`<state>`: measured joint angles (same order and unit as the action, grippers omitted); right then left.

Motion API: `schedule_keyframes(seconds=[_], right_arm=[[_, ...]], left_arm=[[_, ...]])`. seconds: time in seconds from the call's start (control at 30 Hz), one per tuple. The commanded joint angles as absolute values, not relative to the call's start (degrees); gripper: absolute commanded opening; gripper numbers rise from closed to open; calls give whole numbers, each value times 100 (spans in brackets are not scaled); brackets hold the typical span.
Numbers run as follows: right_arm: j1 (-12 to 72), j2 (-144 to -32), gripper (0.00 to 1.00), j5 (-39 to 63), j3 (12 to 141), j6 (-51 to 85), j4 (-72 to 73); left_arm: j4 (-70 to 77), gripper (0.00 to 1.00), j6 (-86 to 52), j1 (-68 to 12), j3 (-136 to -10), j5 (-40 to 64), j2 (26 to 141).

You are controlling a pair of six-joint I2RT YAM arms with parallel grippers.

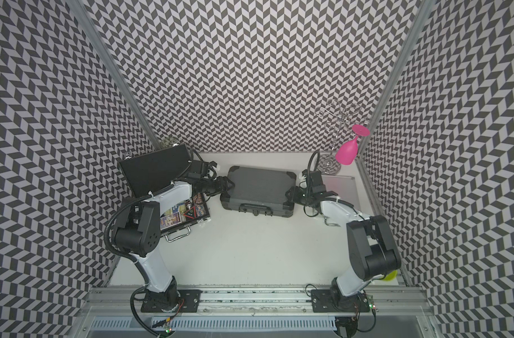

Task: Close the poker set cases
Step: Move the poker set case to the center of the board.

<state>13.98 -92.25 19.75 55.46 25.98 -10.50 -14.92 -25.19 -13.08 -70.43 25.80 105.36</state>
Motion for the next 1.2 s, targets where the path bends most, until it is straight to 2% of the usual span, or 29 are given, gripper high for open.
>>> schedule_keyframes(seconds=[0.0, 0.23, 0.43, 0.57, 0.8, 1.17], right_arm=[[1635, -9702, 44, 2504, 5650, 2346, -740], [1626, -10036, 44, 2681, 5896, 2305, -597], [1633, -10455, 41, 2937, 6245, 2256, -479], [1644, -10695, 35, 3074, 6395, 2232, -344], [1658, -11174, 34, 2973, 6742, 2169, -332], [1427, -11735, 35, 2731, 7532, 2100, -590]], left_arm=[[-1470, 63, -2650, -1950, -6889, 3512, 10767], [-1564, 59, -2644, -2194, -7000, 3284, 10854], [-1502, 51, -2691, -2194, -6962, 3172, 10901], [-1413, 42, -2698, -2171, -7002, 3268, 11019], [-1326, 44, -2618, -2132, -7093, 3320, 11300], [-1350, 44, -2680, -2150, -8013, 3287, 12076]])
